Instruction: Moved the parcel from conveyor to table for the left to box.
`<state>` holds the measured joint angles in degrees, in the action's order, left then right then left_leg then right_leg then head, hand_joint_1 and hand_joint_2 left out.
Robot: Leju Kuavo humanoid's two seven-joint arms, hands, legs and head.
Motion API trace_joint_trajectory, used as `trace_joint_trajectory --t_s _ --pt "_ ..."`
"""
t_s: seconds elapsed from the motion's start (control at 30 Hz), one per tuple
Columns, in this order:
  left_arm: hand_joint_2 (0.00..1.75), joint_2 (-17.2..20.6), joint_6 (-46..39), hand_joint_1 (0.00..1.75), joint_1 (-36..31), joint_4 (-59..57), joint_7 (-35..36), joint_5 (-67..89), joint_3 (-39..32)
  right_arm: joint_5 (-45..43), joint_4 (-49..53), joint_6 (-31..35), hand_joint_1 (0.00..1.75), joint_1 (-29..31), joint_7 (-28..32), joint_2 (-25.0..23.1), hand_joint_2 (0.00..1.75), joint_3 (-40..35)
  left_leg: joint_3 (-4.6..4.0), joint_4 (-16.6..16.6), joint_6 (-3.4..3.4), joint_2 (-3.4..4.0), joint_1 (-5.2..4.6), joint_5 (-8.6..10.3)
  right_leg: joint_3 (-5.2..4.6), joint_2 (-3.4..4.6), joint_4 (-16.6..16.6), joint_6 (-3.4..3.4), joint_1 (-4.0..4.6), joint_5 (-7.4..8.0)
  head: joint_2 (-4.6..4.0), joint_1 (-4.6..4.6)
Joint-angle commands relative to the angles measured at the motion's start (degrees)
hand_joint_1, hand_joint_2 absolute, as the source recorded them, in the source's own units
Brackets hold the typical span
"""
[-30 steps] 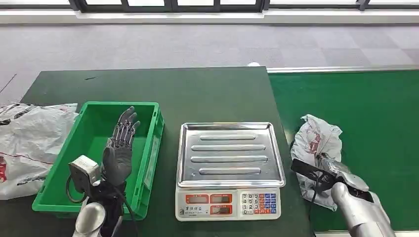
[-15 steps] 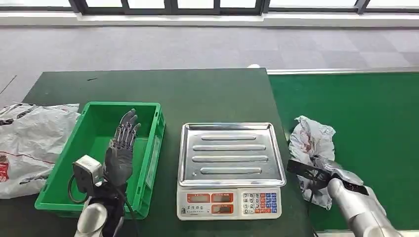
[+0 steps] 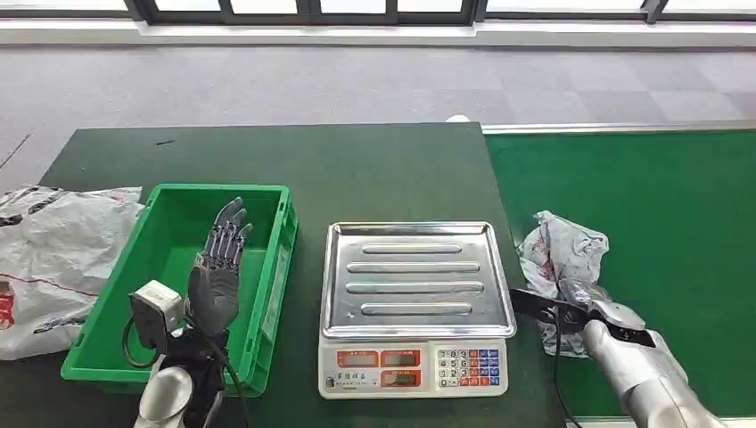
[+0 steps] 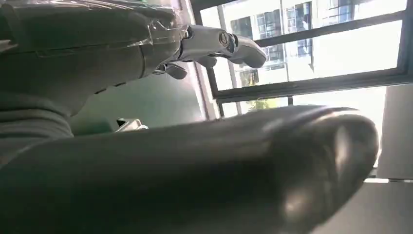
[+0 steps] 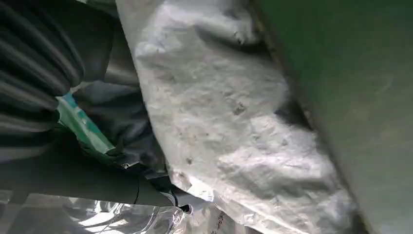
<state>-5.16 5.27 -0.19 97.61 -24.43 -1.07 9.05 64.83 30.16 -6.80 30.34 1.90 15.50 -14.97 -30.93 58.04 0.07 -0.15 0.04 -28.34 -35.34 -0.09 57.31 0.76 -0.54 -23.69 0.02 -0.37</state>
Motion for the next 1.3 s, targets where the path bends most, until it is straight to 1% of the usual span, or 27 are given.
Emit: trace_joint_trajectory --t_s 0.03,0.07,0.13,0.17,0.2,0.23,0.27,0.3,0.33,0.37,0.4,0.43,0.5,0.6,0.63,0.73,0.8,0.87,1.17,1.23,1.27,1.3 --pt "0.00 1.5 -0.3 0.00 0.6 -2.7 -1.3 -0.1 1.6 -2.1 1.8 3.2 1.75 -3.3 -1.1 -0.5 1.75 -5.3 -0.04 -0.1 -0.04 -0.08 0.04 0.13 0.02 -0.09 -0.2 -0.03 0.04 0.12 0.00 0.00" --pt "0.00 1.5 -0.5 0.00 1.2 -2.2 -1.5 -0.1 1.3 -2.9 3.1 5.9 1.75 -3.0 -1.8 -0.8 1.75 -4.7 0.00 -0.1 -0.03 -0.04 0.04 0.06 0.04 -0.05 -0.1 -0.02 0.04 0.06 0.00 0.00" --pt "0.00 1.4 -1.2 0.00 4.5 1.2 -2.2 0.1 0.1 -4.6 10.7 17.9 1.75 -2.3 -5.0 -1.6 1.75 -0.6 -0.07 -0.1 -0.04 0.13 0.01 0.06 -0.09 0.11 -0.1 -0.03 0.01 0.10 0.00 -0.02" --pt "0.00 1.3 -1.1 0.00 5.6 2.5 -2.3 0.3 -0.3 -6.2 15.6 19.6 1.75 -2.7 -5.0 -1.5 1.75 1.4 -0.15 -0.1 -0.06 0.21 0.00 0.12 -0.17 0.19 -0.1 -0.04 -0.01 0.18 0.00 0.00" --pt "0.00 1.3 -0.8 0.00 6.1 3.2 -2.4 0.5 -0.5 -8.9 23.0 22.2 1.75 -3.7 -4.2 -1.0 1.75 4.8 -0.57 0.0 -0.04 0.35 -0.06 0.00 -0.20 0.33 0.0 -0.03 -0.08 0.10 0.00 0.00" --pt "0.00 1.3 -0.7 0.00 6.0 3.3 -2.4 0.5 -0.6 -10.3 27.4 21.1 1.75 -4.4 -4.0 -0.3 1.75 6.5 -0.81 0.0 -0.04 0.47 -0.07 0.04 -0.43 0.45 0.0 -0.04 -0.11 0.18 0.00 0.00" --pt "0.00 1.3 -0.5 0.00 5.6 3.0 -2.4 0.4 -0.5 -12.3 31.2 22.1 1.75 -5.1 -2.8 -0.3 1.75 9.0 -0.97 0.0 -0.03 0.37 -0.10 0.01 -0.53 0.36 0.1 -0.03 -0.14 0.13 0.00 0.00" --pt "0.00 1.6 -0.4 0.00 3.9 1.6 -2.4 0.3 -0.1 -17.4 36.2 24.7 1.75 -5.4 1.0 -0.5 1.75 12.9 -1.11 0.1 -0.05 0.35 -0.12 0.02 -0.73 0.33 0.2 -0.04 -0.16 0.14 0.00 -0.02" --pt "0.00 1.6 -0.4 0.00 2.9 0.7 -2.4 0.2 0.1 -20.1 40.1 25.1 1.75 -6.2 2.7 -0.8 1.75 15.0 -1.12 0.0 -0.03 0.24 -0.15 0.05 -0.77 0.20 0.2 -0.04 -0.19 0.12 0.00 0.00" --pt "0.00 1.5 -0.5 0.00 2.1 -0.1 -2.4 0.1 0.2 -20.4 42.6 24.1 1.75 -7.1 2.5 -0.7 1.75 15.8 -1.20 0.0 -0.10 0.31 -0.12 0.08 -0.86 0.25 0.2 -0.09 -0.16 0.18 0.02 0.00" --pt "0.00 1.5 -0.5 0.00 2.0 -0.1 -2.4 0.1 0.2 -20.4 42.7 24.1 1.75 -7.3 2.5 -0.7 1.75 15.8 -0.87 0.0 -0.05 0.08 -0.11 0.10 -0.82 0.04 0.1 -0.08 -0.14 0.12 0.00 -0.02" --pt "0.00 1.5 -0.5 0.00 2.0 -0.2 -2.4 0.1 0.2 -20.4 42.8 24.1 1.75 -7.5 2.5 -0.8 1.75 15.8 -0.76 0.0 -0.09 -0.04 -0.12 0.16 -0.84 -0.07 0.1 -0.13 -0.13 0.14 0.00 -0.02" --pt "0.00 1.0 0.2 0.00 2.1 -0.6 -2.3 -1.8 0.3 -22.2 47.5 29.0 1.75 -11.0 6.6 -2.2 1.75 17.8 -0.76 -0.1 -0.14 -0.19 -0.08 0.24 -0.80 -0.16 0.1 -0.13 -0.10 0.18 0.00 -0.02" --pt "0.00 0.1 1.9 0.00 3.6 -1.2 -0.6 -4.7 -0.1 -23.1 56.5 31.2 1.75 -18.4 8.2 -3.3 1.75 19.7 -0.65 -0.1 -0.12 -0.26 -0.05 0.23 -0.67 -0.22 0.0 -0.11 -0.05 0.16 0.00 -0.02" --pt "0.00 0.0 1.9 0.00 3.8 -1.3 -0.6 -4.7 -0.2 -23.1 57.8 31.5 1.75 -19.5 8.2 -3.5 1.75 20.1 -0.63 -0.1 -0.14 -0.29 -0.04 0.24 -0.64 -0.25 -0.1 -0.12 -0.04 0.16 0.00 0.00" --pt "0.00 -0.1 1.9 0.00 3.9 -1.3 -0.6 -4.7 -0.2 -23.1 58.1 31.5 1.75 -19.8 8.3 -3.6 1.75 20.1 -0.71 -0.1 -0.11 -0.22 -0.05 0.21 -0.71 -0.19 0.0 -0.12 -0.06 0.16 0.00 0.00" --pt "0.00 0.0 4.3 0.00 3.5 -1.9 0.3 -6.9 -0.1 -23.7 58.4 32.2 1.75 -19.8 9.1 -4.1 1.75 20.8 -0.76 -0.1 -0.12 -0.13 -0.05 0.19 -0.74 -0.10 0.0 -0.11 -0.06 0.17 0.00 0.00" --pt "0.00 -0.2 5.4 0.00 2.5 -2.8 0.4 -7.8 0.0 -24.7 59.7 33.6 1.75 -20.9 10.4 -4.4 1.75 21.6 -1.29 0.0 -0.08 -0.14 -0.07 0.09 -0.80 -0.12 0.0 -0.10 -0.10 0.13 0.00 0.00" --pt "0.00 -0.3 5.4 0.00 2.3 -3.0 0.4 -7.7 0.0 -24.7 59.9 33.7 1.75 -21.1 10.4 -4.4 1.75 21.7 -1.08 -0.1 -0.10 -0.08 -0.06 0.12 -0.80 -0.05 0.0 -0.12 -0.07 0.14 0.00 0.00" --pt "0.00 -0.3 5.4 0.00 2.3 -3.0 0.4 -7.7 0.0 -24.7 59.9 33.7 1.75 -21.1 10.4 -4.4 1.75 21.7 -0.80 -0.1 -0.11 -0.07 -0.02 0.12 -0.75 -0.04 -0.1 -0.13 -0.04 0.16 0.00 0.00" --pt "0.00 -0.1 5.6 0.00 1.6 -3.4 0.4 -7.7 0.3 -27.0 59.6 33.4 1.75 -20.1 14.5 -4.8 1.75 20.3 -0.75 -0.2 -0.11 -0.07 -0.03 0.15 -0.74 -0.04 -0.1 -0.14 -0.04 0.18 0.00 0.00" --pt "0.00 0.0 4.5 0.00 0.7 -3.9 -0.1 -5.9 0.5 -27.9 58.2 31.3 1.75 -18.0 16.3 -6.0 1.75 17.8 -0.67 -0.2 -0.12 -0.07 -0.03 0.17 -0.71 -0.04 -0.2 -0.15 -0.04 0.20 0.00 0.00"
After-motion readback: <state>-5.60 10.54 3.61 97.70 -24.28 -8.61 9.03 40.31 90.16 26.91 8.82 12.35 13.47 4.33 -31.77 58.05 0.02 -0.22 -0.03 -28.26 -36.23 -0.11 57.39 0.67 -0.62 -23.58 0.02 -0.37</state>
